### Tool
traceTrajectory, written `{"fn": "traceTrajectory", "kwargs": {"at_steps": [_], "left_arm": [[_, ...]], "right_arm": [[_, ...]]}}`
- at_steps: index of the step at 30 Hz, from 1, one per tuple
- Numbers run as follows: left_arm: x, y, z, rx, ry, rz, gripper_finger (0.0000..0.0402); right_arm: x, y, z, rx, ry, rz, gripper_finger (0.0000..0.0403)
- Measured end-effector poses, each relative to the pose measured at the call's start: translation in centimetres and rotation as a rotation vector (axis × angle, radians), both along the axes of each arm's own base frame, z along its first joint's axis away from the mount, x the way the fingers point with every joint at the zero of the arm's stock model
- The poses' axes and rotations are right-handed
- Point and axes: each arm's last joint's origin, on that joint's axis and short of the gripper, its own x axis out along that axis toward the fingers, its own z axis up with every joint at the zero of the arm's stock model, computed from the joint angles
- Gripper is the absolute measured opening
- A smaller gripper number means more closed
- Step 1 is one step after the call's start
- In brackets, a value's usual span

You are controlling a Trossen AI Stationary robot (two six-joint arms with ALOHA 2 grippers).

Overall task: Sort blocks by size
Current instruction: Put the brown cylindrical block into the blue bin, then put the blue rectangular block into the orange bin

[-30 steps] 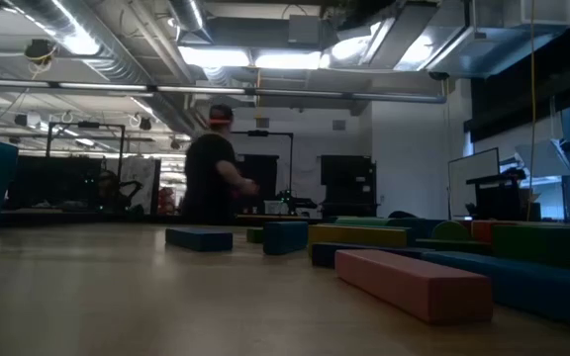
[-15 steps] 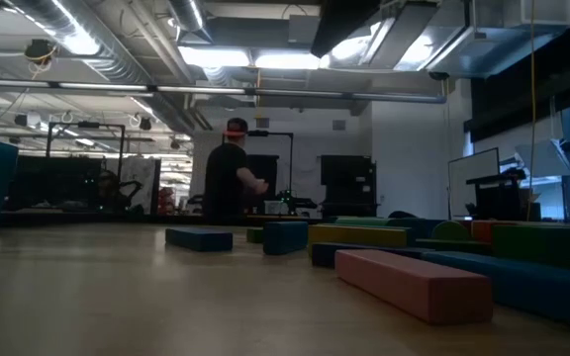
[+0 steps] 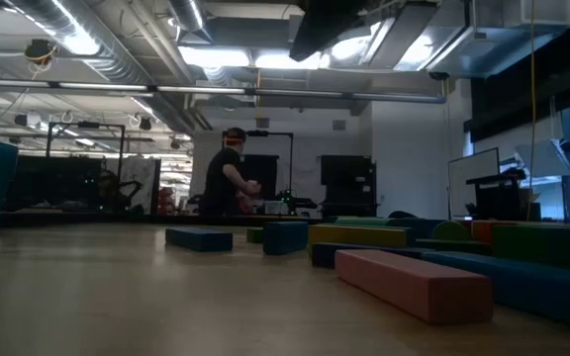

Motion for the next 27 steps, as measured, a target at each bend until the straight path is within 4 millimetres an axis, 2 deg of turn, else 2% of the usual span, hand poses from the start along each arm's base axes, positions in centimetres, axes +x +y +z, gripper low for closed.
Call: {"fn": "traceTrajectory", "kwargs": {"at_steps": [6, 16, 22, 27], "left_arm": [[-0.3, 0.6, -1.2, 0.042, 0.022, 0.007, 0.0116], [-0.4, 0.9, -1.9, 0.066, 0.031, -0.01, 0.0119], [-0.5, 0.9, -1.9, 0.06, 0.053, -0.015, 0.0165], [-0.5, 0.9, -1.9, 0.056, 0.052, -0.037, 0.0198]], "right_arm": [[1.1, 0.0, -1.9, -0.088, 0.021, 0.073, 0.022], [3.2, -0.8, -7.0, -0.222, 0.15, 0.259, 0.0222], [3.8, -1.5, -8.8, -0.231, 0.199, 0.267, 0.0223], [4.0, -2.1, -9.0, -0.241, 0.207, 0.278, 0.0223]]}}
